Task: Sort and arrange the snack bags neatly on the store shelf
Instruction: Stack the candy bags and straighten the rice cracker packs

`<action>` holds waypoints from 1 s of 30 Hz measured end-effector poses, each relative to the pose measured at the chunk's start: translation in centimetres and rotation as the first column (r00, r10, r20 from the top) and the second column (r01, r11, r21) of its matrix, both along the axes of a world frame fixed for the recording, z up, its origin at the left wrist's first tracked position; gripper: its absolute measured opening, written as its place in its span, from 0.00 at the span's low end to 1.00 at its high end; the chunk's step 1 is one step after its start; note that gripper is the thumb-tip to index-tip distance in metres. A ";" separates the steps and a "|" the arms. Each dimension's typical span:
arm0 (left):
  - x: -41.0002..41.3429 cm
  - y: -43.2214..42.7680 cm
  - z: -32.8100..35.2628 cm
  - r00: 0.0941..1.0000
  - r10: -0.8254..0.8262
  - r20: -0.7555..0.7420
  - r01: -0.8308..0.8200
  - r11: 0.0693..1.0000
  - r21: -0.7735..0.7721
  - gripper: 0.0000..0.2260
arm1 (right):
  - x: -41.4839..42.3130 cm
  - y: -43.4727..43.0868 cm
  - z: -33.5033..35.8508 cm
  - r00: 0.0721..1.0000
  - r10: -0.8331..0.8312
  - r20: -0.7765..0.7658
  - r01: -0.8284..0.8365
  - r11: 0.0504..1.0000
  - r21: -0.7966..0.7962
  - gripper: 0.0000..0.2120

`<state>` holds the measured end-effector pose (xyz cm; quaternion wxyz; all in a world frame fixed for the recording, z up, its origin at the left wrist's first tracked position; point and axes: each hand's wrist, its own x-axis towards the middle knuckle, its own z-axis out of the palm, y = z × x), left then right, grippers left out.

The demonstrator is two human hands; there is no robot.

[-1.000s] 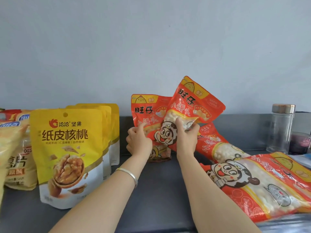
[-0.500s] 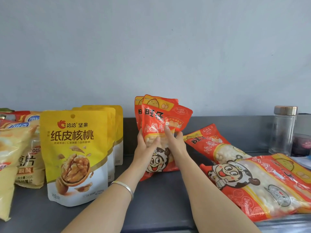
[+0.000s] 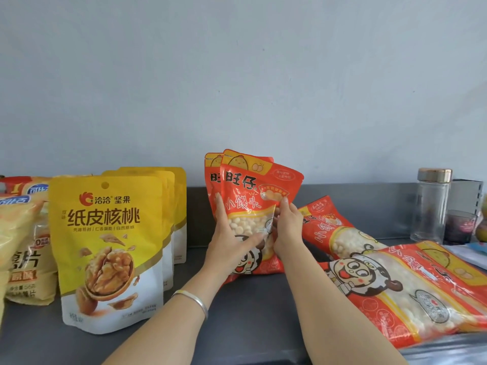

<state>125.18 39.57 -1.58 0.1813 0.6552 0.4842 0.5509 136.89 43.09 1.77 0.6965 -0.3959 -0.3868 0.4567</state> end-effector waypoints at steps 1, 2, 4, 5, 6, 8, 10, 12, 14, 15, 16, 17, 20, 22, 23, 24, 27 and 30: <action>0.0 0.0 0.1 1.000 -0.002 -0.014 0.002 1.000 0.013 0.53 | 0.0 0.1 0.2 1.000 0.005 -0.005 -0.005 1.000 -0.009 0.15; -0.2 0.1 0.1 1.000 -0.005 -0.023 0.006 1.000 0.023 0.54 | 0.1 0.1 0.4 1.000 0.009 -0.002 -0.009 1.000 -0.021 0.15; -0.5 0.2 0.2 0.999 -0.019 -0.051 0.021 0.999 0.034 0.54 | 0.3 0.2 1.0 1.000 -0.010 -0.004 0.010 1.000 -0.023 0.16; -0.6 0.2 0.2 0.998 -0.028 -0.062 0.030 0.999 0.032 0.54 | 0.5 0.4 1.2 1.000 -0.029 0.001 0.029 0.999 -0.015 0.16; -0.8 0.1 0.3 0.997 -0.040 -0.066 0.042 0.999 0.027 0.54 | 0.7 0.6 1.5 0.999 -0.053 0.010 0.053 0.999 -0.006 0.15; -1.0 0.1 0.4 0.996 -0.066 -0.063 0.067 0.998 0.017 0.53 | 0.9 0.6 1.7 0.994 -0.098 0.042 0.097 0.995 0.021 0.14; -1.1 -0.1 0.4 0.994 -0.078 -0.070 0.080 0.997 0.020 0.52 | 0.7 0.6 1.5 0.988 -0.131 0.085 0.126 0.990 0.058 0.14; -1.2 -0.3 0.4 0.994 -0.074 -0.081 0.077 0.996 0.039 0.50 | 0.6 0.4 1.4 0.987 -0.128 0.100 0.119 0.988 0.094 0.15; -1.4 -0.5 0.4 0.996 -0.060 -0.067 0.065 0.996 0.068 0.48 | 0.6 0.1 1.4 0.994 -0.053 0.090 0.043 0.993 0.112 0.14; -1.5 -0.6 0.4 0.998 -0.049 -0.046 0.053 0.995 0.085 0.46 | 0.7 -0.1 1.3 0.996 -0.004 0.091 -0.006 0.994 0.113 0.13; -1.5 -0.6 0.5 0.999 -0.036 -0.014 0.037 0.994 0.102 0.45 | 0.6 -0.3 1.2 0.993 0.037 0.112 -0.048 0.994 0.102 0.13; -1.5 -0.6 0.5 0.999 -0.024 0.025 0.020 0.993 0.119 0.43 | 0.5 -0.2 0.9 0.987 0.064 0.148 -0.075 0.994 0.075 0.14; -1.6 -0.3 0.3 0.997 0.004 0.081 -0.015 0.991 0.136 0.40 | -0.2 -0.4 0.2 0.966 0.126 0.226 -0.119 0.992 -0.042 0.20; -1.7 0.0 0.0 0.998 0.007 0.061 -0.014 0.992 0.125 0.38 | -0.4 -0.1 -0.1 0.969 0.079 0.234 -0.070 0.996 -0.049 0.23; -1.8 0.1 -0.1 0.998 0.007 0.056 -0.014 0.993 0.119 0.38 | -0.4 0.0 -0.1 0.971 0.060 0.233 -0.050 0.998 -0.047 0.21; -1.8 0.2 -0.1 0.998 0.005 0.057 -0.012 0.994 0.112 0.39 | -0.4 -0.1 -0.1 0.973 0.059 0.225 -0.051 0.998 -0.043 0.20; -1.7 0.2 0.1 0.994 -0.028 0.105 0.018 0.995 0.103 0.38 | -0.5 0.0 -0.3 0.983 0.089 0.162 -0.084 0.996 -0.037 0.19; -1.5 -0.1 0.3 0.986 -0.065 0.156 0.047 0.992 0.116 0.36 | -0.6 -0.2 -0.1 0.986 0.118 0.118 -0.118 0.993 -0.002 0.18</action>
